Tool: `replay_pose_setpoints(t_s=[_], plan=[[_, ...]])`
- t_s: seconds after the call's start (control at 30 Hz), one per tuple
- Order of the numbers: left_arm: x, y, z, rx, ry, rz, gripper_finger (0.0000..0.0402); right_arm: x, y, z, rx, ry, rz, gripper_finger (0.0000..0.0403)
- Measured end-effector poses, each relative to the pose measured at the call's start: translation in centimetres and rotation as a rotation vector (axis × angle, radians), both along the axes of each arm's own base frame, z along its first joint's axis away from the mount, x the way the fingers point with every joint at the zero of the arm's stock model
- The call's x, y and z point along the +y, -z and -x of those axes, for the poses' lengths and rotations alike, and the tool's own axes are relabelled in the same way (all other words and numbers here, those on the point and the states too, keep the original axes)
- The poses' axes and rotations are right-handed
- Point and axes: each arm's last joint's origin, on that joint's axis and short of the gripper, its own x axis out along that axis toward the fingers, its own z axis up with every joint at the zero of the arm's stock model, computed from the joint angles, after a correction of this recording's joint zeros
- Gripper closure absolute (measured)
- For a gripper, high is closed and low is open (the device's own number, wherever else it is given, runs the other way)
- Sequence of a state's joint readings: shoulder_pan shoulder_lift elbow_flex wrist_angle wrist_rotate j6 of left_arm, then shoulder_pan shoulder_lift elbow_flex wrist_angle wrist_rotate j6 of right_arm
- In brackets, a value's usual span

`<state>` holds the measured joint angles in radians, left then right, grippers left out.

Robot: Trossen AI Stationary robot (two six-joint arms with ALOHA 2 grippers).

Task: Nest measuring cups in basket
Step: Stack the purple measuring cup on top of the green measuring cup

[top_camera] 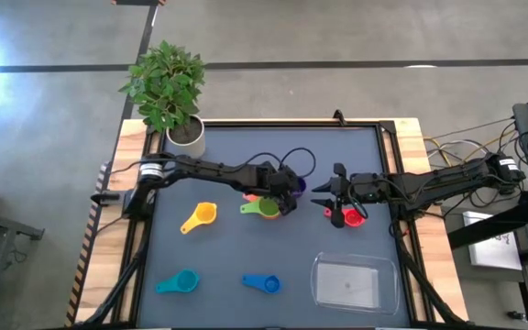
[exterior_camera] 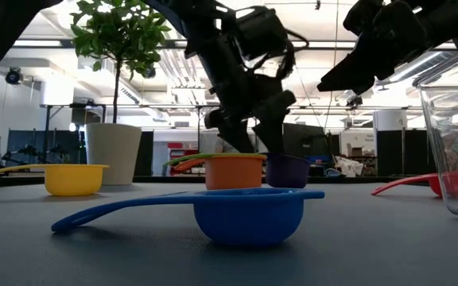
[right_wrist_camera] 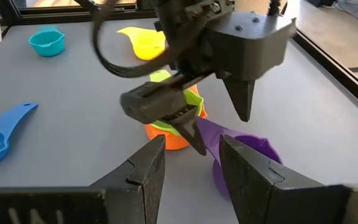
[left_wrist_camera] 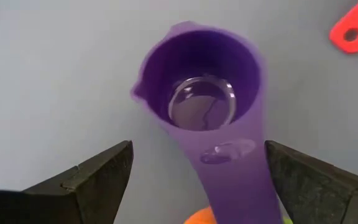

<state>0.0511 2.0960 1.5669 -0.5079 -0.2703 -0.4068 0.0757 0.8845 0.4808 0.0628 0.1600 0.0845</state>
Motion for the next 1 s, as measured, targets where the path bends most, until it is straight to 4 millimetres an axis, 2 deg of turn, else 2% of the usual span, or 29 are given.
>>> replay_pose_setpoints(t_s=[0.33,0.53,0.8,1.0], plan=[[0.41,0.73,-0.21,0.017,-0.002,0.022,0.0071,0.00,0.01,0.00,0.000,0.000,0.001,0.0264],[0.42,0.72,-0.21,0.017,0.000,0.019,0.0133,0.00,0.00,0.00,0.000,-0.002,0.004,0.0264],[0.42,0.71,-0.21,0.045,0.087,-0.030,0.0270,0.00,0.00,0.00,0.001,-0.003,0.006,0.0264],[0.52,0.69,-0.21,0.056,0.120,-0.051,0.0274,0.00,0.01,0.00,0.001,-0.003,0.006,0.0264]])
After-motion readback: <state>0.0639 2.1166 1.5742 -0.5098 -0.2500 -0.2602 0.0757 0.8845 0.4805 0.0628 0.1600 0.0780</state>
